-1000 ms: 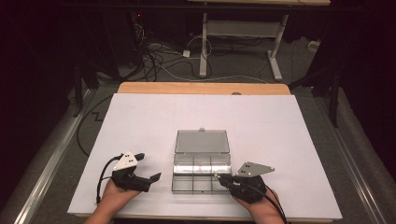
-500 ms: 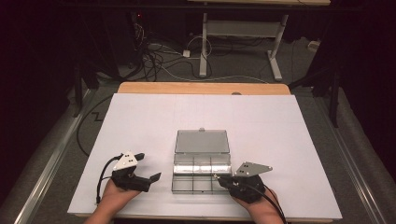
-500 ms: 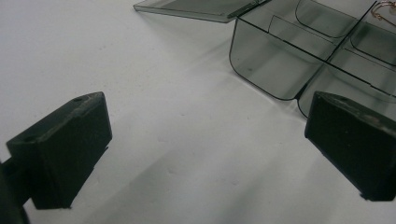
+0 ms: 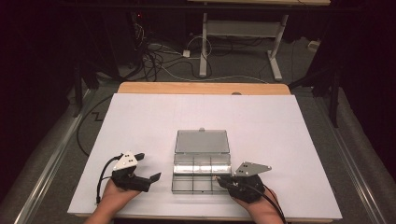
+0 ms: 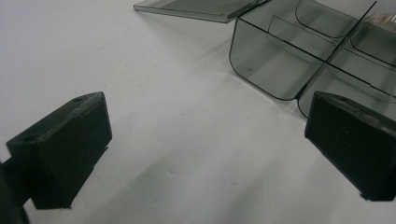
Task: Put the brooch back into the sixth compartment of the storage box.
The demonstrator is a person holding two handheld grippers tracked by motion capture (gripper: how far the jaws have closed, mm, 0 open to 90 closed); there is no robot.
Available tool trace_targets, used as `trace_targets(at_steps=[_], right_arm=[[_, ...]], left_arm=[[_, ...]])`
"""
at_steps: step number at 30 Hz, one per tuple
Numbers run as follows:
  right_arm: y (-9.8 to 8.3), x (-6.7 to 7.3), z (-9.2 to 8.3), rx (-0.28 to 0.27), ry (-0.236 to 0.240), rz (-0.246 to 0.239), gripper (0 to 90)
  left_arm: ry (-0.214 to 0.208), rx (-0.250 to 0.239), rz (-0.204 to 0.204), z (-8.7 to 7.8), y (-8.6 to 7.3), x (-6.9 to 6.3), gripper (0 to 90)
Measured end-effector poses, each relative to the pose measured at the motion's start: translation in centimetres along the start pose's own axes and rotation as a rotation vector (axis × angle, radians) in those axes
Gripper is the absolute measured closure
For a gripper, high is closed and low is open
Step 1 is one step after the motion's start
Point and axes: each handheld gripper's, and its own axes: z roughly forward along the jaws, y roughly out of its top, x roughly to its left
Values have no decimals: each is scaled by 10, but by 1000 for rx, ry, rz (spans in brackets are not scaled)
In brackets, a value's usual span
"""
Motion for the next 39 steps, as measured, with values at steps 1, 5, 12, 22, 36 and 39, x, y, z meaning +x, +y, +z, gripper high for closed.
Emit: trace_targets(at_steps=[1, 5, 12, 22, 36, 39], right_arm=[[0, 0, 0, -4, 0, -1, 778], [1, -1, -3, -19, -5, -1, 767], [1, -8, -16, -63, -28, 24, 728], [-10, -29, -34, -110, -87, 89, 671], [-33, -57, -45, -123, -182, 165, 440], [-36, -59, -42, -125, -192, 155, 334]], left_arm=[[0, 0, 0, 0, 0, 0, 3], [0, -1, 0, 0, 0, 0, 3], [0, -1, 1, 0, 0, 0, 3], [-1, -2, -1, 0, 0, 0, 3], [-1, -5, -14, -1, 0, 1, 3], [-2, -3, -26, -1, 1, 2, 2]])
